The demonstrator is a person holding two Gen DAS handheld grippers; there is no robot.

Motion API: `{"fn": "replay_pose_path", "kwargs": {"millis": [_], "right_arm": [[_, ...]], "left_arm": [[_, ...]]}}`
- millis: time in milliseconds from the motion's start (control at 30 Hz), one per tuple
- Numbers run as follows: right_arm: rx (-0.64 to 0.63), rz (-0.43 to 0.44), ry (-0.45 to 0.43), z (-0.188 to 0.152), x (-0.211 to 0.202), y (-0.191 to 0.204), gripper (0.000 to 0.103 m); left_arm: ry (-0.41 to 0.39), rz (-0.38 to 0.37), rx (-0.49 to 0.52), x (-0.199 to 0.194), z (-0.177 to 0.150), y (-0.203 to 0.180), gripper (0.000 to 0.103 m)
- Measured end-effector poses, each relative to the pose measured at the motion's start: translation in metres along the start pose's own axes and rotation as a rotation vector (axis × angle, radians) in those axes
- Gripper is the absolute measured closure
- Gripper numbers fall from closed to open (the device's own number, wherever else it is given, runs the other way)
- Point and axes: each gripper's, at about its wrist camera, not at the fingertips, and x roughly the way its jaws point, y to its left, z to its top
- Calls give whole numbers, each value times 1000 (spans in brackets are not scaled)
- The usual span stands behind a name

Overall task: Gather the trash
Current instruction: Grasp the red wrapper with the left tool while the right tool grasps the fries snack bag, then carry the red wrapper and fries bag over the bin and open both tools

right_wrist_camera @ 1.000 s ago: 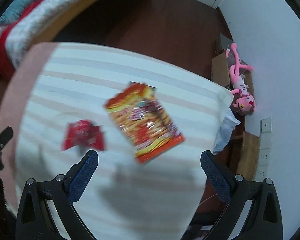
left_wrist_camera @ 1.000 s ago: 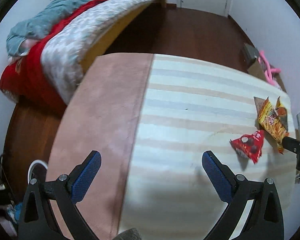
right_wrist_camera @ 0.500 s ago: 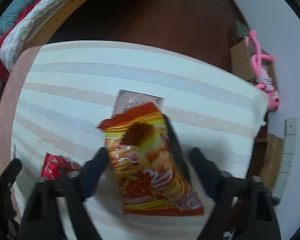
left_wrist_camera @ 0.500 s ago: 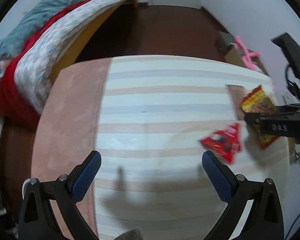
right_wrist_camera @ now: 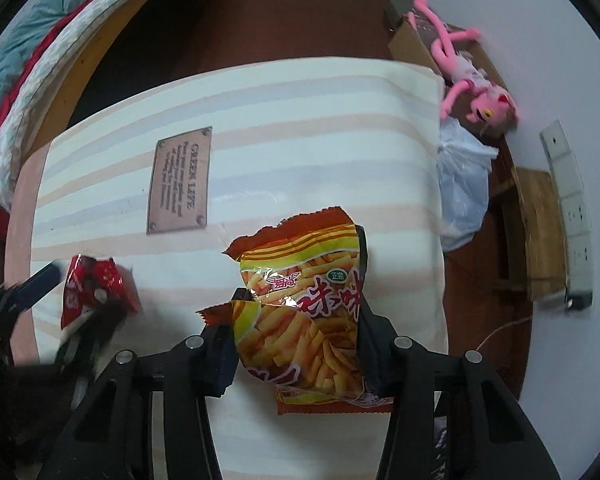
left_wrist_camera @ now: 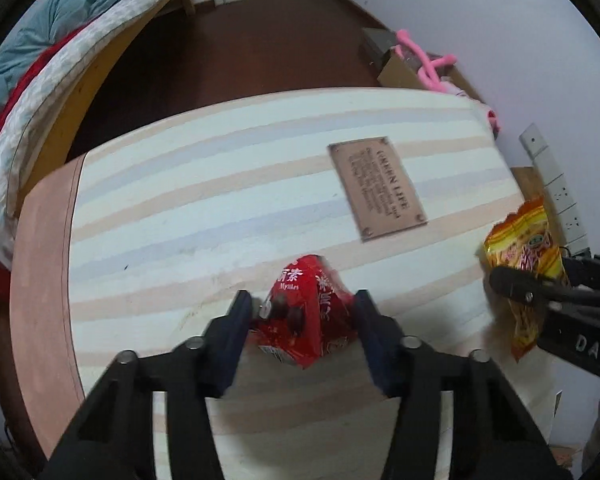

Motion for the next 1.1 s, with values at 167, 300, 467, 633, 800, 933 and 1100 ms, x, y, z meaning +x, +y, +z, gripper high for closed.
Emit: {"fn": "replay_pose_path", "kwargs": {"millis": [167, 300, 467, 633, 800, 933, 1100], "right_arm": [[20, 20, -30, -18, -25, 3, 53], [3, 45, -74, -33, -61, 27, 53], [-52, 97, -128, -49, -106, 70, 53], [-127, 183, -173, -71, -147, 131, 53], [-231, 277, -198, -108, -184, 220, 53], [-326, 358, -191, -138, -200, 306, 53], [-432, 444, -152, -174, -201, 411, 53]], "left_arm": [[-78, 30, -4, -35, -7, 8, 83], [-151, 53, -31, -81, -20, 30, 83], [-234, 84, -61, -145, -46, 65, 83], [-325, 131, -128, -222, -91, 120, 83], [-376, 195, -212, -280, -141, 185, 83], [-399, 270, -301, -319, -191, 250, 83], [-377, 355, -424, -341, -255, 335, 83]]}}
